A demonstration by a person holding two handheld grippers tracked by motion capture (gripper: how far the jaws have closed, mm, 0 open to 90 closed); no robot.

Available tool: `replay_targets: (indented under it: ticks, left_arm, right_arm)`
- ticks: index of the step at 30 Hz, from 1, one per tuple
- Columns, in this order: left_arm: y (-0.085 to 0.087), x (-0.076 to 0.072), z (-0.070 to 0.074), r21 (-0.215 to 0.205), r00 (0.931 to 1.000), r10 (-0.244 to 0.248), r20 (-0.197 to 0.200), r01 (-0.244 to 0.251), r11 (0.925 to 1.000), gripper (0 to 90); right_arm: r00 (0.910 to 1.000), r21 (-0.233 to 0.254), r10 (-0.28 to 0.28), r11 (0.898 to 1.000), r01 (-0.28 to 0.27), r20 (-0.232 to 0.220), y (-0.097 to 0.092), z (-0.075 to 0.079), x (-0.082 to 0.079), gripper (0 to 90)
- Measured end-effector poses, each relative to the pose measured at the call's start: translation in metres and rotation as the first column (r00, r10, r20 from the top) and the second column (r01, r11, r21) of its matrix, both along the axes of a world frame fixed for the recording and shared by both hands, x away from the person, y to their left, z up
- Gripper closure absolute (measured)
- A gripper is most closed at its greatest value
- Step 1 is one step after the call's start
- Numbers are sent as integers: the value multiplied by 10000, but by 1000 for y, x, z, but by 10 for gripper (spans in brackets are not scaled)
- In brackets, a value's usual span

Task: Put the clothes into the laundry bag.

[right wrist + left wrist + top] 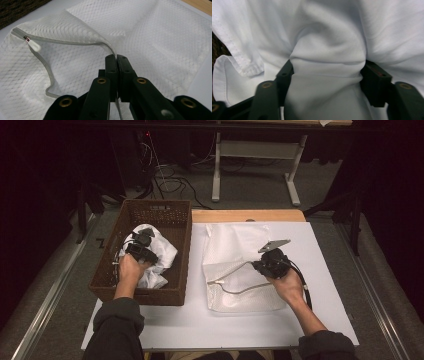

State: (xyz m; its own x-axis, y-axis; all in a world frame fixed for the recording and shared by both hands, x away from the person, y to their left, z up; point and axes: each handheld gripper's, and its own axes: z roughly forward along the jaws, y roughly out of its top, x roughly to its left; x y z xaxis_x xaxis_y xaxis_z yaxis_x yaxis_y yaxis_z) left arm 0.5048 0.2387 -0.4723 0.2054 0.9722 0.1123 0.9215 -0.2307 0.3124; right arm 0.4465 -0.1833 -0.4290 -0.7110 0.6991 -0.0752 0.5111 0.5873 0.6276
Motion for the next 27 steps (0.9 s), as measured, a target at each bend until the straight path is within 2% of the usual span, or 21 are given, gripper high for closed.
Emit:
replay_targets:
  ticks: [3, 4, 5, 6, 8, 13, 22, 27]
  left_arm:
    - [1, 0, 2, -36, 10000, 22, -11, -22, 10000, 447]
    - [1, 0, 3, -59, 10000, 22, 43, -21, 10000, 522]
    - [2, -1, 6, -117, 10000, 24, 80, -23, 9999, 522]
    - [3, -2, 9, -273, 9998, 1, 187, 4, 9996, 614]
    - [1, -2, 10, -357, 9995, -135, 277, 145, 9993, 696]
    - [-1, -2, 11, -305, 9995, -187, 267, 195, 9993, 720]
    - [-11, -7, 20, -51, 9960, -784, 419, 787, 9969, 741]
    - [-17, -12, 32, -348, 9925, -1066, 594, 1088, 9935, 747]
  right_arm:
    - [10000, 39, -31, 10000, 31, 5, -1, 0, 1, 891]
    - [10000, 44, -83, 10000, 83, -12, -1, -1, 0, 891]
    - [10000, 44, -83, 10000, 83, -12, -1, -1, 0, 891]
    - [10000, 11, -71, 10000, 71, -31, -1, -1, 0, 891]
    - [10000, 48, -25, 10000, 25, 28, -1, -1, 0, 891]
    - [10000, 0, 50, 10000, -50, -11, 0, -1, -1, 891]
    - [9995, 221, 285, 9994, -283, -120, -5, -2, 6, 892]
    - [9991, 367, 408, 9985, -402, -145, -5, -3, 8, 891]
